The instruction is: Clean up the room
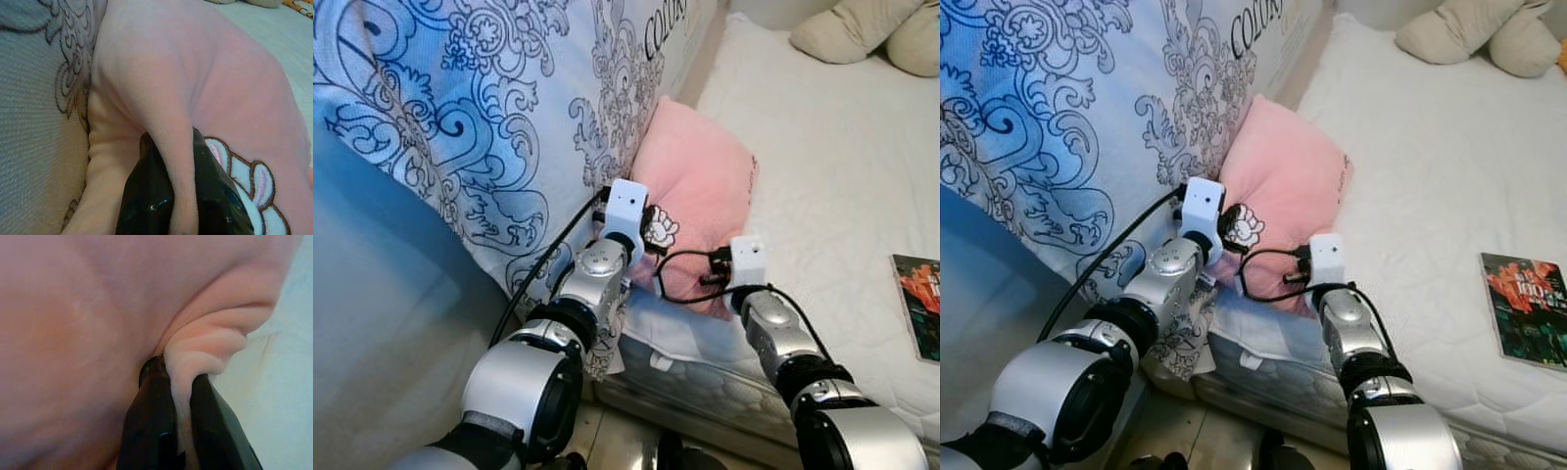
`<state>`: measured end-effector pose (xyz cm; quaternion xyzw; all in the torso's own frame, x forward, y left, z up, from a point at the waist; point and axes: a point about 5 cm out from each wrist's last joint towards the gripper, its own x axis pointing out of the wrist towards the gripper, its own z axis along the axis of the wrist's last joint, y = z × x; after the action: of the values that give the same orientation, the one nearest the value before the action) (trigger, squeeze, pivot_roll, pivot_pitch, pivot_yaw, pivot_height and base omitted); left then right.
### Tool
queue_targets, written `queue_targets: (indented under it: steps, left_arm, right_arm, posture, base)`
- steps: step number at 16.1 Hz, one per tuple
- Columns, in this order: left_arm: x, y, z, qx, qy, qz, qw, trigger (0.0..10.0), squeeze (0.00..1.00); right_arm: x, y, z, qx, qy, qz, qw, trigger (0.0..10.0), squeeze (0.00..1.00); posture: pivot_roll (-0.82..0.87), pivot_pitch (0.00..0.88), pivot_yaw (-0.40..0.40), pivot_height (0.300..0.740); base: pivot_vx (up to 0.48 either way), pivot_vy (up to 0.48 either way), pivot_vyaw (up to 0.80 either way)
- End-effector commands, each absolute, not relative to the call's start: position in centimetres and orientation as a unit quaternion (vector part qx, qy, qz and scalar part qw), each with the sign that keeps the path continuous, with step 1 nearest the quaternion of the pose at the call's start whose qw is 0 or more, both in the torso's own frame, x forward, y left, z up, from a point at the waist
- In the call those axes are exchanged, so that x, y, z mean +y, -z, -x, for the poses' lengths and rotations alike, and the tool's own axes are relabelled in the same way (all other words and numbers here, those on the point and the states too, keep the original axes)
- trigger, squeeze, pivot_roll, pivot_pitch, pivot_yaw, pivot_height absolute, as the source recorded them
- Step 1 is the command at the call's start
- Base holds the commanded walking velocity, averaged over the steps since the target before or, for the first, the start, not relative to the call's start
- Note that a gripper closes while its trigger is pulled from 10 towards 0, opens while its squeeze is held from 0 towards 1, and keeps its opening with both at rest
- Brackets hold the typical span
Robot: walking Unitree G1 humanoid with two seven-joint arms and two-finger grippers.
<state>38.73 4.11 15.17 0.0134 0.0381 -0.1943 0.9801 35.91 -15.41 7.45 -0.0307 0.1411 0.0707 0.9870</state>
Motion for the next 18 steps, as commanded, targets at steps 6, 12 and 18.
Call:
queue_targets:
  steps: [6, 12, 18]
  left_arm:
    - [4.5, -15.9, -39.1, 0.028, 0.2, 0.003, 0.979, 10.0, 1.0]
    - [6.1, -16.6, -39.3, -0.017, 0.221, -0.099, 0.97, 10.0, 1.0]
    - [8.5, -16.3, -39.2, -0.043, 0.237, -0.195, 0.951, 10.0, 1.0]
  right_arm:
    - [-16.2, -8.3, -36.1, 0.099, -0.041, 0.036, 0.994, 10.0, 1.0]
    - [-16.1, -6.6, -34.5, 0.091, -0.007, -0.007, 0.996, 10.0, 1.0]
    - [-16.8, -5.8, -32.6, 0.05, 0.046, -0.029, 0.997, 10.0, 1.0]
  posture:
    - [-0.05, 0.254, -0.015, 0.732]
    - [0.0, 0.123, -0.003, 0.732]
    - [0.02, 0.0, 0.028, 0.732]
  base:
    - [0.0, 0.0, 0.0]
    - [0.0, 0.0, 0.0]
    - [0.0, 0.0, 0.0]
